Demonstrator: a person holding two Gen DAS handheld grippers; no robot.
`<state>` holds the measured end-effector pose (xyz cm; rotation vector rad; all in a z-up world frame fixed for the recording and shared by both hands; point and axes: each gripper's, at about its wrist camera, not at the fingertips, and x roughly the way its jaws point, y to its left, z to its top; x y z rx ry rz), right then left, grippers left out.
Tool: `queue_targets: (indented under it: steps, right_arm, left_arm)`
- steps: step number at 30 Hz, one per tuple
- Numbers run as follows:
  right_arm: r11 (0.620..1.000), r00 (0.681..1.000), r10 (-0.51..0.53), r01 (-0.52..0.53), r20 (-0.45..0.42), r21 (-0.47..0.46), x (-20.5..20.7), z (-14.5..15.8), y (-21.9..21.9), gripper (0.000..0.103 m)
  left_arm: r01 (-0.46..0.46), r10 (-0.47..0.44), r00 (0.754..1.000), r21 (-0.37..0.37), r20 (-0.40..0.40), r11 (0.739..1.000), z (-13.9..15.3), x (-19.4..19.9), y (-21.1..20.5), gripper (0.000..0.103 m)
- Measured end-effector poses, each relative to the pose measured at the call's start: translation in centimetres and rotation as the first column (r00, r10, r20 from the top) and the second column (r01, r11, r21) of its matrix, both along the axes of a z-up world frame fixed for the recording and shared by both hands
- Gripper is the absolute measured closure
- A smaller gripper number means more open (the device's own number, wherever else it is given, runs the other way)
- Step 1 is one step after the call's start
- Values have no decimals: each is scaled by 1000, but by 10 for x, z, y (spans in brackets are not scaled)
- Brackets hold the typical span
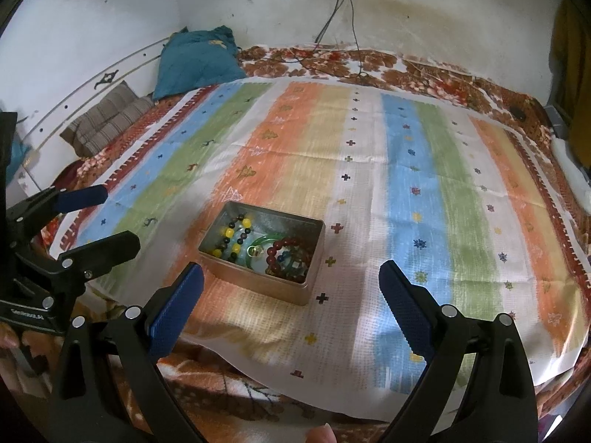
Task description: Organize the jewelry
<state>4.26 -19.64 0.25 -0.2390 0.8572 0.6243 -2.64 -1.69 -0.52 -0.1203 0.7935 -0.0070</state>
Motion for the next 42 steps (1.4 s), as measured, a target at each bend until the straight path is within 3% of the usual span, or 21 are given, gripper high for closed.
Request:
queue_targets:
  steps: [9,42]
  right_arm:
    - [1000,1000,2,-2,-2,-1,0,0,0,6]
    - [1000,1000,9,-9,2,10,-5,1,-5,5]
  left_arm:
    - [19,-19,1000,-36,7,999,2,-2,1,6]
    - [16,-16,1000,-11,2,1000,-1,1,-2,6]
